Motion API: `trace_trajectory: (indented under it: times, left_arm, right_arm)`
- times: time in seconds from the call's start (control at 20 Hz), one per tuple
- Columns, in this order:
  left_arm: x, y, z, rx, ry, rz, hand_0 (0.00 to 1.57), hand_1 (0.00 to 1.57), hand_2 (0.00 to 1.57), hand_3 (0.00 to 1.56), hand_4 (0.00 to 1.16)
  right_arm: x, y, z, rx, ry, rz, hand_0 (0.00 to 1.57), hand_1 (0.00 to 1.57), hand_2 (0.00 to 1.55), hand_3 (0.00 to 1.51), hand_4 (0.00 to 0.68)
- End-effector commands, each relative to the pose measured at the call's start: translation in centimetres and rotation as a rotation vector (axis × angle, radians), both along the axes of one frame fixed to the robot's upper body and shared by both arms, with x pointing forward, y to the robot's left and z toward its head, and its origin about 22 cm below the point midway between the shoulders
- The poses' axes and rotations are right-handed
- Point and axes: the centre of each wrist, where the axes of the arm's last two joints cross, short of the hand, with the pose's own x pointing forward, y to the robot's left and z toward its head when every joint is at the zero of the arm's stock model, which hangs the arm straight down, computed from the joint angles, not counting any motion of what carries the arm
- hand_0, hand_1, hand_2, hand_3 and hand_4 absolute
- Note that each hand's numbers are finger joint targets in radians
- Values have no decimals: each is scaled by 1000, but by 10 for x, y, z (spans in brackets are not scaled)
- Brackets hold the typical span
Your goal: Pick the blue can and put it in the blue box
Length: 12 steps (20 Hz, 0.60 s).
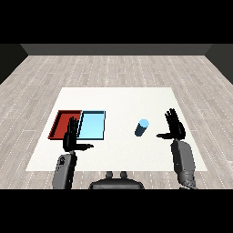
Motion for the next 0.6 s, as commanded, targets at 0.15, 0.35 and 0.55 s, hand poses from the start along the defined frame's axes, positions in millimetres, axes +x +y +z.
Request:
trace_trajectory:
  times: [0.15, 0.35, 0.55]
  left_arm:
    - [-5, 4, -3, -22, 19, -8, 0, 0, 0, 0, 0]
    - [3, -8, 0, -35, 0, -8, 0, 0, 0, 0, 0]
    - [2, -8, -1, -14, 9, 19, 0, 0, 0, 0, 0]
  right_arm:
    - [11, -4, -8, 29, 65, 6, 0, 0, 0, 0, 0]
    - [18, 17, -14, 66, 89, 9, 0, 0, 0, 0, 0]
    - [10, 31, -22, 60, 124, 0, 0, 0, 0, 0, 0]
